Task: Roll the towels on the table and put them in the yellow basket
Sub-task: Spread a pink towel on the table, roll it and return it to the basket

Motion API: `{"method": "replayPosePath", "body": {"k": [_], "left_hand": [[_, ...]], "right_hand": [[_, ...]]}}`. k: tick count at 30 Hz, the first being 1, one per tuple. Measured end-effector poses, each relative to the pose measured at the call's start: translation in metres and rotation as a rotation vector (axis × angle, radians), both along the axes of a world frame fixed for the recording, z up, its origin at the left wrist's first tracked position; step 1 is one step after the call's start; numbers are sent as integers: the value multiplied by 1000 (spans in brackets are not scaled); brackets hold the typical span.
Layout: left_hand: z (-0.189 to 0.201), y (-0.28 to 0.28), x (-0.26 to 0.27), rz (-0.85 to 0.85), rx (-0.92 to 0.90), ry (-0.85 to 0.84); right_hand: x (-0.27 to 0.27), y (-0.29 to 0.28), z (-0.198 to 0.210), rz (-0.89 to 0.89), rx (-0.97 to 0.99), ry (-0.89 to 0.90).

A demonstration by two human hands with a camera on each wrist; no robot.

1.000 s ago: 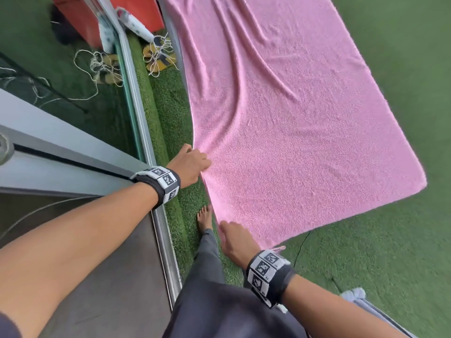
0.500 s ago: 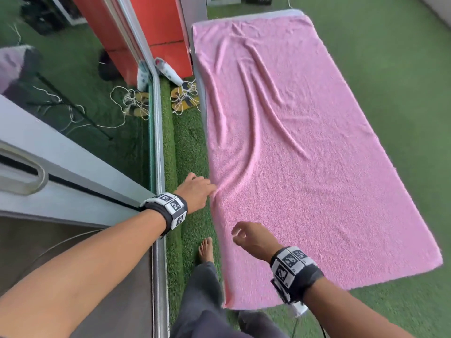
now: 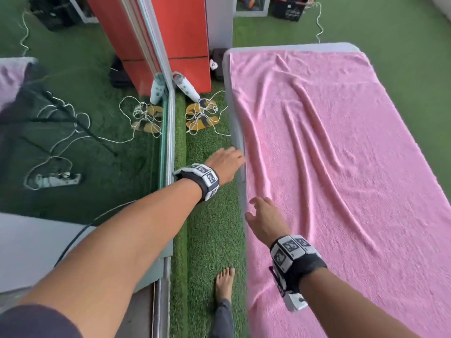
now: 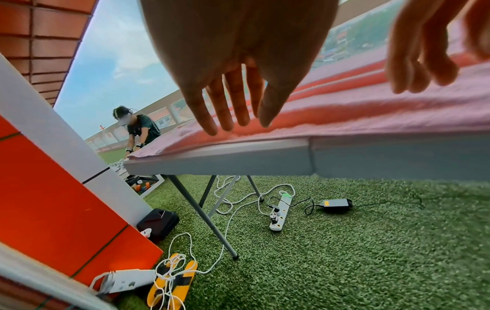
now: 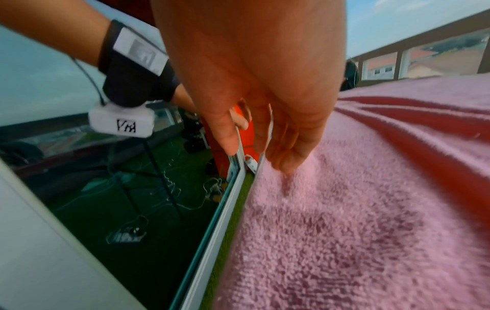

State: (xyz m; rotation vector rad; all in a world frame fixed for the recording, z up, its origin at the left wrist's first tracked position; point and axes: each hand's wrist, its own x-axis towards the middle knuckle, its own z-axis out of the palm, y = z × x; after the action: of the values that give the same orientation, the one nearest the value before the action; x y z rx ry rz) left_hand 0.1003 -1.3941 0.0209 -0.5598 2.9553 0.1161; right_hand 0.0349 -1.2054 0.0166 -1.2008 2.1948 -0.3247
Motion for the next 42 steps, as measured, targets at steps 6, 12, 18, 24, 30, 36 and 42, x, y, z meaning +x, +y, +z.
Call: {"method": "replayPosePath", "body": {"k": [6, 12, 18, 24, 30, 36, 42], "left_hand": [[-21, -64, -45, -161, -4, 1], [-39, -90, -67, -187, 59, 29], [-46, -91, -73, -164, 89, 57], [-42, -87, -71, -193, 64, 41], [-40, -100, -70, -206, 11, 18], [-38, -104, -76, -143, 8, 47], [-34, -102, -76, -172, 4, 34]], "right_hand": [[-1, -35, -32, -101, 75, 144], [-3, -48, -42, -102, 73, 167], [4, -52, -44, -135, 80, 81], [1, -47, -36, -142, 80, 19], [-5, -42, -32, -153, 47, 6], [-4, -41, -30, -143, 25, 13], [-5, -39, -25, -166, 11, -25]]}}
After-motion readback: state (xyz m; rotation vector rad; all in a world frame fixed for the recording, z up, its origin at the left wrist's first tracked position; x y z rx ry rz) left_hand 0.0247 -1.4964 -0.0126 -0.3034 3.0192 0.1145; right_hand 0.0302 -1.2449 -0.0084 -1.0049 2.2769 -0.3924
